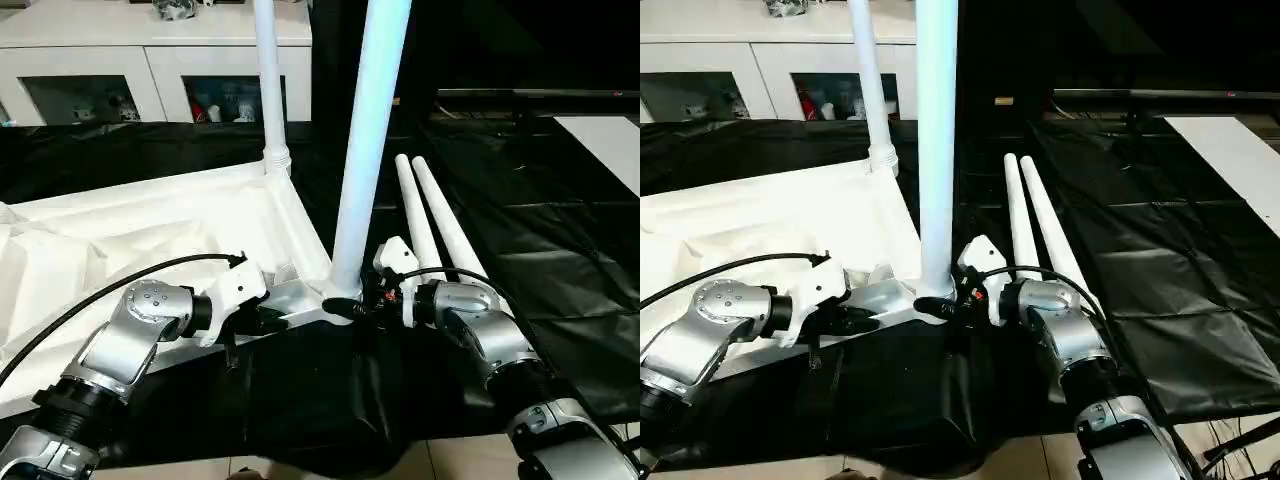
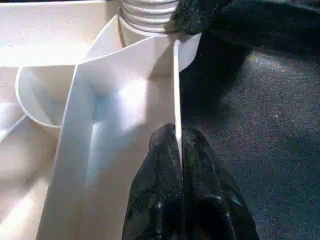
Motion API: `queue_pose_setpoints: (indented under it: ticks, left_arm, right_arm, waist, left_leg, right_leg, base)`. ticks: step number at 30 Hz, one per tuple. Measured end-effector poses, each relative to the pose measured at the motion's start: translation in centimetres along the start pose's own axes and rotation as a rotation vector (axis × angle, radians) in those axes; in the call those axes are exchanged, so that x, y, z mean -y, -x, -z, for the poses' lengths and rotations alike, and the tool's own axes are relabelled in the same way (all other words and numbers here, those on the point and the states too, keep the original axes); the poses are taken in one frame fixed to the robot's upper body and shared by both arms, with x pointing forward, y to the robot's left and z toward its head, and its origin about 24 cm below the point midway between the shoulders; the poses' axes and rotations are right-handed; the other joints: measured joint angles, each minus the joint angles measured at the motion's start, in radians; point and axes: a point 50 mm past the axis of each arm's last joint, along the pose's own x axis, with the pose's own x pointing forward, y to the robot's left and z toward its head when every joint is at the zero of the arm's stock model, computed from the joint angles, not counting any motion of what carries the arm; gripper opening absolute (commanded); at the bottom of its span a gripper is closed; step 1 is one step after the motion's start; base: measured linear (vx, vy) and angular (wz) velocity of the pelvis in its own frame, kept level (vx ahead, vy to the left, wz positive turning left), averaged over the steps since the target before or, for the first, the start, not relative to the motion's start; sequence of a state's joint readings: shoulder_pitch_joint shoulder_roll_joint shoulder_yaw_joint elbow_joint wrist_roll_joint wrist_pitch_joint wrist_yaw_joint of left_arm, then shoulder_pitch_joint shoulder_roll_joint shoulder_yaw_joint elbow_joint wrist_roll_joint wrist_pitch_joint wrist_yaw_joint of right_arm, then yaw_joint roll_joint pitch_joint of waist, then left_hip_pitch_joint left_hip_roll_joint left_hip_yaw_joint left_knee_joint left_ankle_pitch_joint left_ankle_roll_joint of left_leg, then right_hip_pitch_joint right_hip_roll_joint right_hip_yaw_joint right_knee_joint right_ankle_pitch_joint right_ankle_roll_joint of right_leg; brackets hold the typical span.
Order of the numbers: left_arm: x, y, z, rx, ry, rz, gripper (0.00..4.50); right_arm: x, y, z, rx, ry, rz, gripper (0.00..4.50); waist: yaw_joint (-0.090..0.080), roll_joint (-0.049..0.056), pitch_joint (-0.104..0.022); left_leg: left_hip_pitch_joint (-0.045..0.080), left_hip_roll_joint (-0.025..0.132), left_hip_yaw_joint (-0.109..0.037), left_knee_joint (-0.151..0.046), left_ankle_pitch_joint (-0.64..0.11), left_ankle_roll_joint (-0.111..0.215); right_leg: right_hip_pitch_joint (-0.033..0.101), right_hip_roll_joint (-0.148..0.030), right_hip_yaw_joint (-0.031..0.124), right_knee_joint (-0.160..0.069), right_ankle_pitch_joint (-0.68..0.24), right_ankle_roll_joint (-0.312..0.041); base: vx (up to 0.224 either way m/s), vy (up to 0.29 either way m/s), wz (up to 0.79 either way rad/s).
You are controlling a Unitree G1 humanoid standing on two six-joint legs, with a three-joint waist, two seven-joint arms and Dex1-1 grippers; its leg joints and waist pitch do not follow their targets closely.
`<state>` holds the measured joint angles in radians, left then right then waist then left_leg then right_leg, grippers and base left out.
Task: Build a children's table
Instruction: Rotate leg to tighten
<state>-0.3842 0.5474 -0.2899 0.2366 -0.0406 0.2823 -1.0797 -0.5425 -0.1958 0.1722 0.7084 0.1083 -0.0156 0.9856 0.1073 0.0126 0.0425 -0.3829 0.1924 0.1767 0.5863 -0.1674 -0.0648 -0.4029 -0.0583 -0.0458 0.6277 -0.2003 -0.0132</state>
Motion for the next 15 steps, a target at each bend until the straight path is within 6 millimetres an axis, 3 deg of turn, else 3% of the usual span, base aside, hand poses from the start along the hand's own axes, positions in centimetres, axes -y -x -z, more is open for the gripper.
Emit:
queue_pose_setpoints:
  ticks: [8, 15]
  left_arm:
    - [-0.8, -1.8, -0.7, 0.001, 0.078, -0.115, 0.0]
    - [-1.4, -5.5, -2.6, 0.001, 0.139, -0.251, 0.0]
  right_arm:
    - [0.1, -2.3, 0.6, 0.073, -0.113, 0.293, 2.73]
    - [1.0, -4.8, 0.0, 0.059, -0.232, 0.649, 2.73]
  waist:
    - [-0.019, -0.002, -0.001]
    - [-0.022, -0.003, -0.001]
  left_leg:
    - [0.009, -0.001, 0.0, 0.0, 0.0, 0.0]
    - [0.015, -0.001, -0.001, -0.002, 0.0, 0.0]
  right_leg:
    - [0.007, -0.001, 0.001, 0.001, 0.0, 0.001]
    - [0.008, -0.001, 0.0, -0.004, -0.001, 0.002]
  base:
    - [0.0, 0.0, 0.0]
    - [0.0, 0.0, 0.0]
